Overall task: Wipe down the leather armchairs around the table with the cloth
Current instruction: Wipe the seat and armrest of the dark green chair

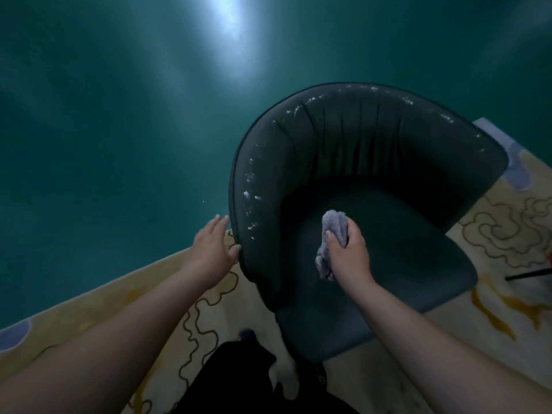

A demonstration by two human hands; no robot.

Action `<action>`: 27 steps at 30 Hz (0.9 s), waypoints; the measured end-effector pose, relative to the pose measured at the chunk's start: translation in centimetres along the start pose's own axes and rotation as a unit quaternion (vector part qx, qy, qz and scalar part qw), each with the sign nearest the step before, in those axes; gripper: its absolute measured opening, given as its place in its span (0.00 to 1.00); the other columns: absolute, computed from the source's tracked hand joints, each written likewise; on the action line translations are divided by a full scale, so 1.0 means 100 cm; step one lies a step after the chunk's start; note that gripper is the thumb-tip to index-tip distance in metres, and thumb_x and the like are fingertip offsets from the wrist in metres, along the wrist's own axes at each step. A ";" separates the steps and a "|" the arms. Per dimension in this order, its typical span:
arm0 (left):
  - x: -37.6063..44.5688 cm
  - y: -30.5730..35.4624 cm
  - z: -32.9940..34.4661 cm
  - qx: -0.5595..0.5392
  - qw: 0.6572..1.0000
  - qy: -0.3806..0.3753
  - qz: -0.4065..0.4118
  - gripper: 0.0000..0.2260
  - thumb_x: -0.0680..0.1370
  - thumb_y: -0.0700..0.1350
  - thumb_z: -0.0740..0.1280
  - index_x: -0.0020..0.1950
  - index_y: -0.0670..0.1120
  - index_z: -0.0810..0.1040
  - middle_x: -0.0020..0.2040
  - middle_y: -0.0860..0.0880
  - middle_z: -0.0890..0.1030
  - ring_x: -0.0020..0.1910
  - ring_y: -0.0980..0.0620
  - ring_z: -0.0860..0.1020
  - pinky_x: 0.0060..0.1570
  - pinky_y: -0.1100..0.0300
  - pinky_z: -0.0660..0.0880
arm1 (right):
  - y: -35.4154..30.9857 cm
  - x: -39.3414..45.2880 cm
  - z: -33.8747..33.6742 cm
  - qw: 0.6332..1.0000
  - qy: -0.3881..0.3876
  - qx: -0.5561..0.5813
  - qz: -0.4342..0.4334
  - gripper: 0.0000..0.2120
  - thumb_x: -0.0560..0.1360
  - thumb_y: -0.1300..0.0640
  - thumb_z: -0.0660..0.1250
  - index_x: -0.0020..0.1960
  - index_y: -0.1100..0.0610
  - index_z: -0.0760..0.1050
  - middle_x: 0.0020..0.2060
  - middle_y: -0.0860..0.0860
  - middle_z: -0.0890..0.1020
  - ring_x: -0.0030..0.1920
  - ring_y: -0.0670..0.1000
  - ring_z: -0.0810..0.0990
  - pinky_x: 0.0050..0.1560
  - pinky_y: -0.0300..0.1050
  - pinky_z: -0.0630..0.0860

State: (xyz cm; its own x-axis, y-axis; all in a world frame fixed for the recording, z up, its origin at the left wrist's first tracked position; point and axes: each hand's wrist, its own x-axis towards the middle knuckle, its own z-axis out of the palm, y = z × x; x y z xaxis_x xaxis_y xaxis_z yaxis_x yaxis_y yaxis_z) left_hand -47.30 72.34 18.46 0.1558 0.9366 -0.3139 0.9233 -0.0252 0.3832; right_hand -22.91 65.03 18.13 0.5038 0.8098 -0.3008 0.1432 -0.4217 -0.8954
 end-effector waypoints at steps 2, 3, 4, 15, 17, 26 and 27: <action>0.006 -0.002 0.002 0.006 1.000 -0.019 0.014 0.33 0.79 0.53 0.64 0.79 0.52 0.51 0.79 0.52 0.52 0.77 0.50 0.51 0.74 0.50 0.54 | 0.005 -0.005 0.005 1.000 0.014 0.004 0.009 0.21 0.78 0.56 0.63 0.70 0.51 0.65 0.60 0.50 0.71 0.54 0.45 0.72 0.55 0.39 0.67; 0.010 -0.004 0.003 0.007 0.999 -0.026 0.020 0.33 0.79 0.53 0.64 0.79 0.52 0.51 0.79 0.52 0.51 0.77 0.50 0.51 0.73 0.49 0.54 | 0.007 -0.007 0.009 1.000 0.020 0.003 0.013 0.22 0.78 0.55 0.63 0.71 0.51 0.65 0.59 0.49 0.70 0.53 0.44 0.72 0.54 0.38 0.66; 0.015 -0.006 0.003 0.007 0.999 -0.035 0.026 0.33 0.79 0.53 0.64 0.79 0.53 0.51 0.79 0.52 0.51 0.77 0.50 0.51 0.73 0.49 0.55 | 0.008 -0.008 0.013 0.999 0.027 0.002 0.018 0.22 0.78 0.55 0.63 0.71 0.50 0.64 0.58 0.47 0.69 0.52 0.43 0.71 0.54 0.37 0.65; 0.095 -0.040 -0.006 0.000 0.985 -0.131 0.113 0.38 0.76 0.56 0.67 0.78 0.54 0.48 0.79 0.48 0.49 0.76 0.48 0.57 0.69 0.54 0.61 | 0.019 0.005 0.121 0.991 0.108 0.046 0.069 0.21 0.78 0.55 0.63 0.71 0.47 0.65 0.62 0.46 0.69 0.51 0.34 0.71 0.50 0.24 0.64; 0.103 -0.045 -0.006 -0.013 0.980 -0.136 0.146 0.39 0.75 0.56 0.69 0.78 0.52 0.50 0.79 0.49 0.53 0.75 0.49 0.59 0.70 0.53 0.62 | 0.026 0.007 0.143 0.990 0.108 0.050 0.076 0.21 0.79 0.56 0.62 0.70 0.46 0.65 0.62 0.46 0.69 0.51 0.30 0.69 0.47 0.21 0.63; 0.108 -0.062 0.005 -0.144 0.971 -0.133 0.135 0.40 0.69 0.54 0.75 0.75 0.59 0.57 0.70 0.52 0.72 0.59 0.62 0.71 0.54 0.68 0.69 | 0.042 0.005 0.209 0.984 0.165 -0.062 0.002 0.24 0.78 0.54 0.61 0.73 0.47 0.63 0.52 0.49 0.66 0.54 0.47 0.68 0.60 0.33 0.63; 0.108 -0.063 0.006 -0.154 0.970 -0.134 0.132 0.39 0.69 0.53 0.75 0.75 0.60 0.57 0.69 0.53 0.73 0.58 0.62 0.71 0.51 0.72 0.68 | 0.040 0.009 0.211 0.983 0.170 -0.070 -0.015 0.24 0.78 0.55 0.62 0.73 0.49 0.64 0.51 0.50 0.66 0.54 0.49 0.69 0.61 0.37 0.64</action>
State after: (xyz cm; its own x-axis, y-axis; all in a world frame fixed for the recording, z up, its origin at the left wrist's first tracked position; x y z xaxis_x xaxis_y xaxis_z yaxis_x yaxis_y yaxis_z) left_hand -51.26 82.43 12.09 0.4958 0.7868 -0.3676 0.6964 -0.1074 0.7096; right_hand -39.90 72.69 7.37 0.7500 0.6492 -0.1264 0.2655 -0.4705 -0.8415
